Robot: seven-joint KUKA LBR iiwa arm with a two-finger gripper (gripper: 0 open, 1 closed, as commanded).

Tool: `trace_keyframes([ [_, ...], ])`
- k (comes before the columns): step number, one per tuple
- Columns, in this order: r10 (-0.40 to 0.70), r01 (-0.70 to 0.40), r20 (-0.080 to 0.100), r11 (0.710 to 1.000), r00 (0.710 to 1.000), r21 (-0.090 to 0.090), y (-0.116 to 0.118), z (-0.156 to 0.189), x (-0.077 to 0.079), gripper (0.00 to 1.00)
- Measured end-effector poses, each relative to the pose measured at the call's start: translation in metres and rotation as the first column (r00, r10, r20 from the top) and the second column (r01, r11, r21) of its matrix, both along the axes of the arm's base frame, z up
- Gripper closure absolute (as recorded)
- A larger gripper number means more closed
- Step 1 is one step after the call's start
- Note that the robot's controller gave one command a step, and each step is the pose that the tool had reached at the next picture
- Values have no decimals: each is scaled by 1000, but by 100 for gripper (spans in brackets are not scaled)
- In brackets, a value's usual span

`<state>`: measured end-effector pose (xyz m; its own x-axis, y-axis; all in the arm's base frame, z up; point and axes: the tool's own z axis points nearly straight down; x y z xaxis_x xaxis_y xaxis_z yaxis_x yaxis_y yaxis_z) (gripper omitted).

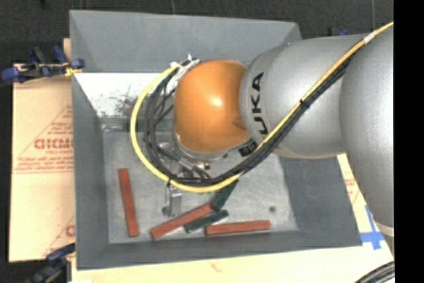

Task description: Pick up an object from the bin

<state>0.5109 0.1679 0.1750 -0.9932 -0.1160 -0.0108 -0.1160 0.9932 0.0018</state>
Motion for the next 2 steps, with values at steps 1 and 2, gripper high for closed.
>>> trace_keyframes([
  [1, 301, -301, -7, 954, 954, -3, -21, -48, 1, 0],
  [2, 455, -455, -9, 890, 890, -4, -30, -74, -6, 0],
])
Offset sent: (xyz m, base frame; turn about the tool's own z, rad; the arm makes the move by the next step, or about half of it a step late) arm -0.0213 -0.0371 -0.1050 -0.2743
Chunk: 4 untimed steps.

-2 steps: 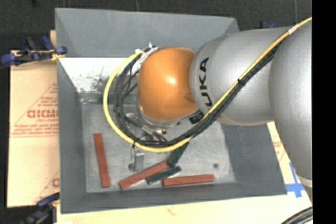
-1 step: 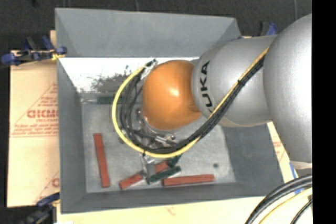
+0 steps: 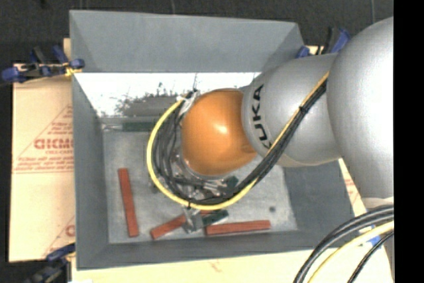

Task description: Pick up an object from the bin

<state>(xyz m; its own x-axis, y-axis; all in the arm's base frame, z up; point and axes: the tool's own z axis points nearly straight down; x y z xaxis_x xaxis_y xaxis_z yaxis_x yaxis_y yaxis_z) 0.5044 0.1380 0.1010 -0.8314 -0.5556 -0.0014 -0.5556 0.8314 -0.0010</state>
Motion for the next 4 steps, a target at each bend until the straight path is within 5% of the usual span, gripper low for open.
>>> trace_keyframes([
  [1, -187, 187, -1, 982, 982, 2, -5, -15, -8, 0],
  [2, 290, -290, -1, 957, 957, 1, -12, -30, -27, 100],
  [3, 289, -289, 13, 957, 957, 2, -11, -28, -23, 0],
  [4, 287, -287, 4, 958, 958, 2, -12, -30, -26, 100],
])
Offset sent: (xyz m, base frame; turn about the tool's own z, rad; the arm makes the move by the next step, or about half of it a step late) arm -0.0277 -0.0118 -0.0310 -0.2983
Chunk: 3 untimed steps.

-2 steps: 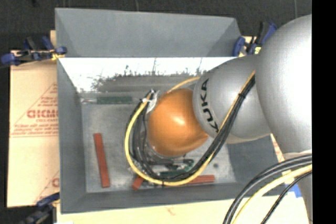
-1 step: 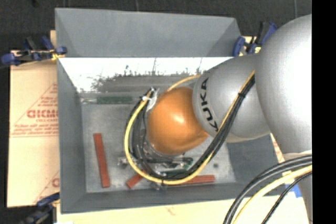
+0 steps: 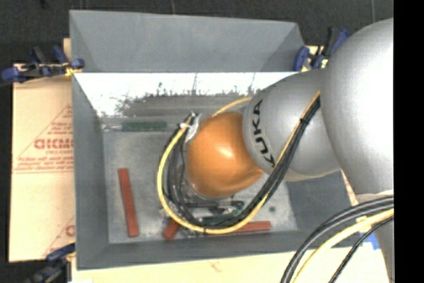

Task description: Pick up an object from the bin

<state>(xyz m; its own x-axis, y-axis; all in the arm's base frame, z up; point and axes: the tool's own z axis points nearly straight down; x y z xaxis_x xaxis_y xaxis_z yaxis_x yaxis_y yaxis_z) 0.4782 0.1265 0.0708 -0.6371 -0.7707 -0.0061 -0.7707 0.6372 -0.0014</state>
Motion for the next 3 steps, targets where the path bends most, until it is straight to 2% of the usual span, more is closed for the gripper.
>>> trace_keyframes([
  [1, 0, 0, 0, 1000, 1000, 0, 0, 0, 0, 100],
  [2, -3, 3, -10, 1000, 1000, -5, 11, 56, -1, 100],
  [3, 199, -199, 8, 980, 980, -3, 28, 66, 21, 100],
])
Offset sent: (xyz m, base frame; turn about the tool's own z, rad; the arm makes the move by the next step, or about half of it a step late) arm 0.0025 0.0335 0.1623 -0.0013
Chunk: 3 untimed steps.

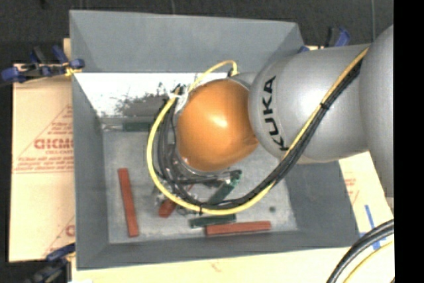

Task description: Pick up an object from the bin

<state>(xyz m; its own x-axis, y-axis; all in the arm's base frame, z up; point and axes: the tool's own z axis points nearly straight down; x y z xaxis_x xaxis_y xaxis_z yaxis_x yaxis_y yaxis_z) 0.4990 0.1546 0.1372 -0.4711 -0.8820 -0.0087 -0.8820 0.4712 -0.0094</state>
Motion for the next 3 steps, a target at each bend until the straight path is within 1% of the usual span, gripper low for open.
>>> trace_keyframes([
  [1, 140, -140, -9, 990, 990, 0, -26, -31, -3, 100],
  [2, -47, 47, -10, 999, 999, -4, -13, -49, 17, 100],
  [3, 78, -78, -11, 997, 997, -1, -22, 60, -3, 100],
])
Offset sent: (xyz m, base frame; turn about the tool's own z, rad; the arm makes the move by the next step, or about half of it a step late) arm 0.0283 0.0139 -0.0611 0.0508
